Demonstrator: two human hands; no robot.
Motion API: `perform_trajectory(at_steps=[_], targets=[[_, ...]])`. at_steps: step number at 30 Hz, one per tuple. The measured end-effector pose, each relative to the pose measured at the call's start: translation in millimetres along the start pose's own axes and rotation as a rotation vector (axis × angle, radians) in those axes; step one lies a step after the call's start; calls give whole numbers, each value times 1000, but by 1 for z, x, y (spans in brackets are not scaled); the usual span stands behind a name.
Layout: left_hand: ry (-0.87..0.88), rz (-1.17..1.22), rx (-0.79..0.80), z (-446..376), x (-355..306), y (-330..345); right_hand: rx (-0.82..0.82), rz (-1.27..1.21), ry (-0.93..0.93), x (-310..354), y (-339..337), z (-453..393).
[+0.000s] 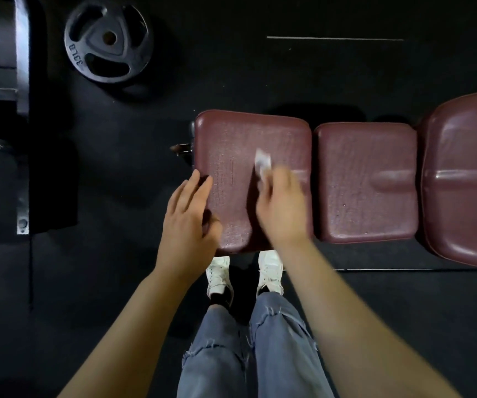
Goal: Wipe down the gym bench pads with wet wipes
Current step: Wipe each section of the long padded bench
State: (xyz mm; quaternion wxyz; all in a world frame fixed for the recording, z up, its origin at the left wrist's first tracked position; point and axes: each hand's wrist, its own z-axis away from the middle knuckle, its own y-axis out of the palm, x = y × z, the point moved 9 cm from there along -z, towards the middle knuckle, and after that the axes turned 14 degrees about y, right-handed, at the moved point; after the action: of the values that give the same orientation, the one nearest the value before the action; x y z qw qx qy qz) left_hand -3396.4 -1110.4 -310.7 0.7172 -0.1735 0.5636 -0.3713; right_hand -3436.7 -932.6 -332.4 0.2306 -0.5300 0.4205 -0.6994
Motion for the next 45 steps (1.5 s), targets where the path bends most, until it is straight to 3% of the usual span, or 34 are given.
perform_trajectory(at_steps=[3, 5, 9, 12, 14, 22, 31, 34, 40, 45], targets=[[8, 10, 27, -3, -3, 4, 157, -15, 50, -46, -8, 83], [-14, 45, 37, -3, 0, 6, 187, -28, 50, -51, -6, 85], [17, -39, 62, -3, -2, 7, 64, -55, -38, -8, 2, -13], [22, -144, 90, -5, -2, 12, -42, -84, 31, 16, 1, -97], [20, -168, 96, -6, -3, 17, -62, -46, 47, 15, 1, -105], [62, -311, 106, -4, -9, 24, 98, -65, 138, -67, -16, 81], [68, -354, 148, -8, -8, 24, -59, -111, 111, -3, 1, -111], [60, -338, 161, -9, -9, 23, -66, -46, 148, -25, -3, -73], [47, -305, 160, -7, -10, 25, 72, -168, 360, -95, -23, 80], [56, -295, 156, -7, -11, 26, -81, -182, 361, -63, -9, -27]])
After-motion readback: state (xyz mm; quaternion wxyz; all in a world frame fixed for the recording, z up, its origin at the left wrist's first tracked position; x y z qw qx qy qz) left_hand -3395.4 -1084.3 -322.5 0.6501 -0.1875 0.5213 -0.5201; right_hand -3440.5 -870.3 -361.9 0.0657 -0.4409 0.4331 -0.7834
